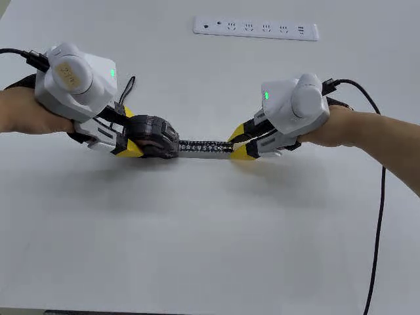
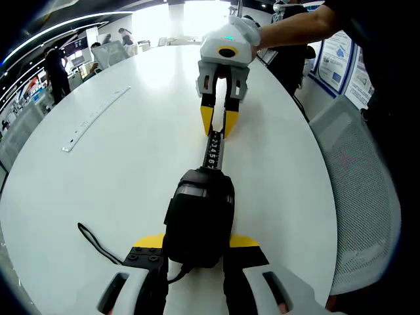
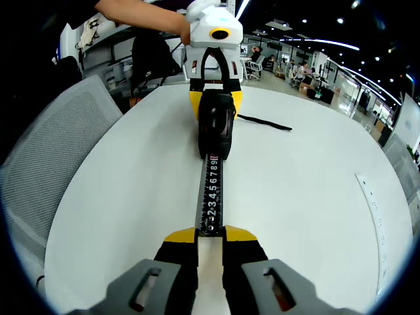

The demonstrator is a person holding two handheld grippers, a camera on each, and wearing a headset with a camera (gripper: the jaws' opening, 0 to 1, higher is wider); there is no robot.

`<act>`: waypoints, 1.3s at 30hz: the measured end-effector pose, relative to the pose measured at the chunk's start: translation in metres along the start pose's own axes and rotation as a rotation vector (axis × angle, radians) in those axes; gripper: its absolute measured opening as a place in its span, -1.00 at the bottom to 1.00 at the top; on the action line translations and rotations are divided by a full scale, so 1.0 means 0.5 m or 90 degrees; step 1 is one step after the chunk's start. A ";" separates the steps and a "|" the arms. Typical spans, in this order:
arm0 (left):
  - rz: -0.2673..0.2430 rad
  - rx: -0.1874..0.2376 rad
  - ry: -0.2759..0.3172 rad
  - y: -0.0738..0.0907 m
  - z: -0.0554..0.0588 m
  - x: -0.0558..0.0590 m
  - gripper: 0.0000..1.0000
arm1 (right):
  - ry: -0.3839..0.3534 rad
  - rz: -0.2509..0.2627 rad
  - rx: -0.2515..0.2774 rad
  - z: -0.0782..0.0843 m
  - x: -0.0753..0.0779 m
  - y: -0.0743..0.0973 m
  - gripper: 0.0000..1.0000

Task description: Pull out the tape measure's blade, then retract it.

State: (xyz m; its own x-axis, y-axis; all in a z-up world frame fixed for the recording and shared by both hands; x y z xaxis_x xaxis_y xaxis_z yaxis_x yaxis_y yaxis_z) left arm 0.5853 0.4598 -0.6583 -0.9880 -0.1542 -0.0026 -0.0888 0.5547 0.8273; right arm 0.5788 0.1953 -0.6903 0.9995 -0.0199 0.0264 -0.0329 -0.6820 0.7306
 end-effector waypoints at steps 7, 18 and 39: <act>-0.002 0.001 0.001 -0.001 0.000 0.001 -0.42 | 0.000 -0.001 -0.008 0.016 0.000 0.014 -0.78; -0.002 0.005 0.004 -0.001 0.001 0.001 -0.42 | -0.001 -0.001 -0.017 0.033 -0.003 0.036 -0.78; -0.004 0.008 0.003 -0.001 -0.001 0.003 -0.42 | 0.000 -0.004 -0.036 0.068 -0.004 0.069 -0.78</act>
State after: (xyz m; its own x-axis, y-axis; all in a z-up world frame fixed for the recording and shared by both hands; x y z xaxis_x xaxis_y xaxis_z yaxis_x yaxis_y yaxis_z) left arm 0.5839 0.4591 -0.6582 -0.9869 -0.1610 -0.0048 -0.0959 0.5635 0.8205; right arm 0.5759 0.1467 -0.6884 0.9997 -0.0159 0.0211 -0.0264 -0.6396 0.7682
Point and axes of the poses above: the centre of the closed fingertips' face, and the gripper's own axes: y roughly backward along the fingers, x roughly to its right, z roughly out of its underside, the point moved 10 cm from there along y, roughly backward along the fingers, and after that the axes turned 1 degree about -y, right-handed, at the moved point
